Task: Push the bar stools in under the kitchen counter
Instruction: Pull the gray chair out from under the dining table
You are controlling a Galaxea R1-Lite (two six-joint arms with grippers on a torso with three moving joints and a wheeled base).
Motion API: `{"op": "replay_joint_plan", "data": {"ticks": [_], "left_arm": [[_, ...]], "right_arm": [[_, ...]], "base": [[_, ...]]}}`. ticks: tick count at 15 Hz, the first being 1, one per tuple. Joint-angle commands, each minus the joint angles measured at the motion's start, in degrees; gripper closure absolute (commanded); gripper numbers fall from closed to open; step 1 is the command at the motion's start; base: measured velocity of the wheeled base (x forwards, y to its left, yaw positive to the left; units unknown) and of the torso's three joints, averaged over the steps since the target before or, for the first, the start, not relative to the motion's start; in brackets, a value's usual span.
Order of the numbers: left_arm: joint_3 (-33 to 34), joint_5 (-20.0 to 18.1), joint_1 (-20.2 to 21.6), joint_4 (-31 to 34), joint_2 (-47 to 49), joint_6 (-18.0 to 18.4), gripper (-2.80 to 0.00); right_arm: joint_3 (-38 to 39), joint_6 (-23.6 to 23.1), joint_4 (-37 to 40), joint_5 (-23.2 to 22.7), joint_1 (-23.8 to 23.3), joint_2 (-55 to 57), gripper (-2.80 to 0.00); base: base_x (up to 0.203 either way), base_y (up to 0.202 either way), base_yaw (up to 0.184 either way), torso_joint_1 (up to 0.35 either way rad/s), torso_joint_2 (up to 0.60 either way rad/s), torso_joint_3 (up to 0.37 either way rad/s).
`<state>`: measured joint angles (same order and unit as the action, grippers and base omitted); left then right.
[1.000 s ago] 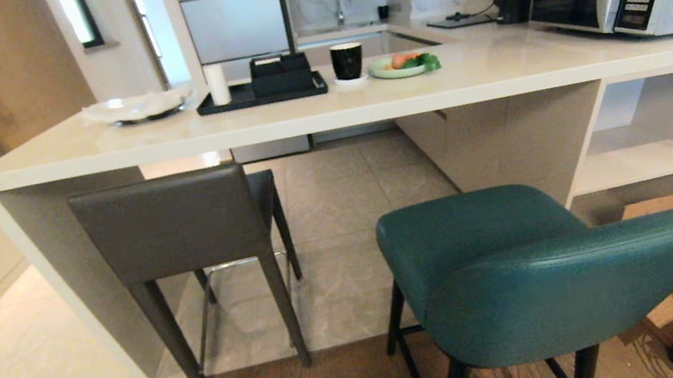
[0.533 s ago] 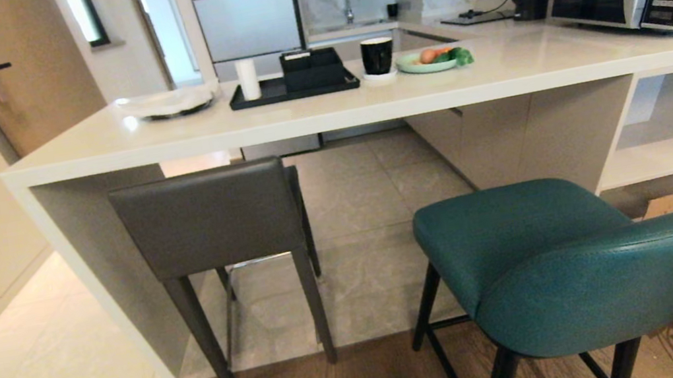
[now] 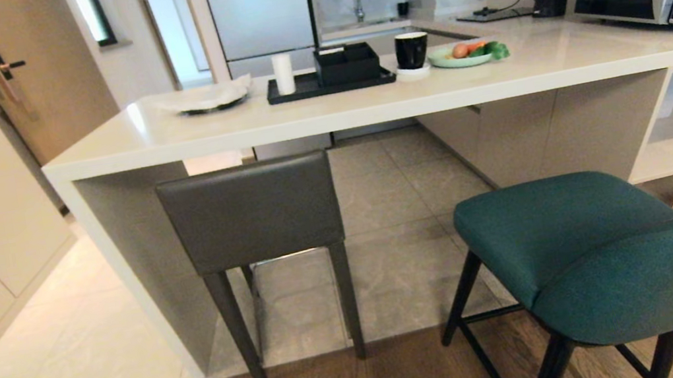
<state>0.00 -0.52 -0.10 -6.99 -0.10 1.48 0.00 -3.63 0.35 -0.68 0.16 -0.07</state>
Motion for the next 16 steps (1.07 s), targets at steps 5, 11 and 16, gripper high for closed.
{"op": "replay_joint_plan", "data": {"ticks": [5,11,16], "left_arm": [[2.29,0.0,0.01,-0.05,0.1,0.01,0.0],[2.29,0.0,0.01,-0.05,0.1,-0.07,0.0],[2.29,0.0,0.01,-0.05,0.1,-0.07,0.0]], "right_arm": [[0.16,-0.06,0.0,-0.02,0.02,0.07,0.0],[0.18,-0.06,0.0,-0.02,0.02,0.07,0.0],[0.18,-0.05,0.0,-0.02,0.02,0.07,0.0]], "base": [[0.0,0.196,-0.001,0.003,0.0,-0.001],[0.0,0.197,-0.002,0.0,0.0,0.001],[0.0,0.194,-0.002,0.002,0.0,0.002]]}}
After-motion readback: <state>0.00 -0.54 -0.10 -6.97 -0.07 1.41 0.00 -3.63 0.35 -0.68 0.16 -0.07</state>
